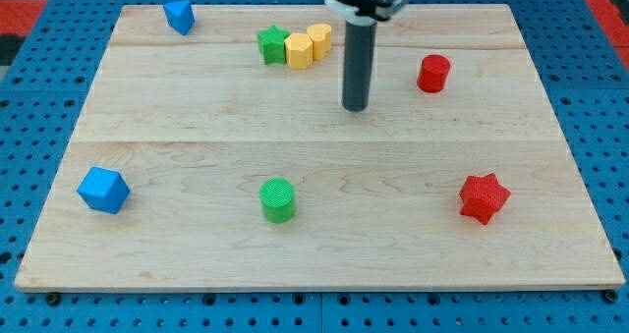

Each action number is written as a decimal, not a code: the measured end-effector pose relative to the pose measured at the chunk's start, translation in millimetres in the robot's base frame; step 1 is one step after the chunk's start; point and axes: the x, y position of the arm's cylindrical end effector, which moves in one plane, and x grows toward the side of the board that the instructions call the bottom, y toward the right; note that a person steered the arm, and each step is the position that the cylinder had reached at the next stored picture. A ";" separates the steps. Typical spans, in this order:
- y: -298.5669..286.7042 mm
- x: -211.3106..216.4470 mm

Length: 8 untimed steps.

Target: Push green circle little up side

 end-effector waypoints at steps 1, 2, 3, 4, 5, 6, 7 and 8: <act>3.0 41.0; 14.4 87.7; -1.6 139.0; -52.4 158.5; -83.1 156.2; -111.9 142.0; -129.2 128.5; -131.1 127.8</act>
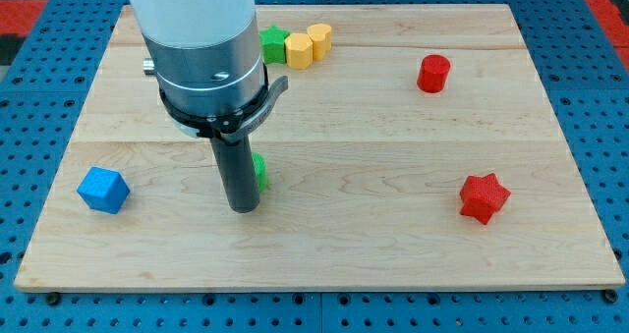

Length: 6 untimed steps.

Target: Push green circle little up side

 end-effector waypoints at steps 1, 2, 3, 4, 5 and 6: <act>0.0 0.0; 13.3 -10.9; 5.7 -32.0; 5.1 -34.0; 7.4 -34.0; -0.3 -34.7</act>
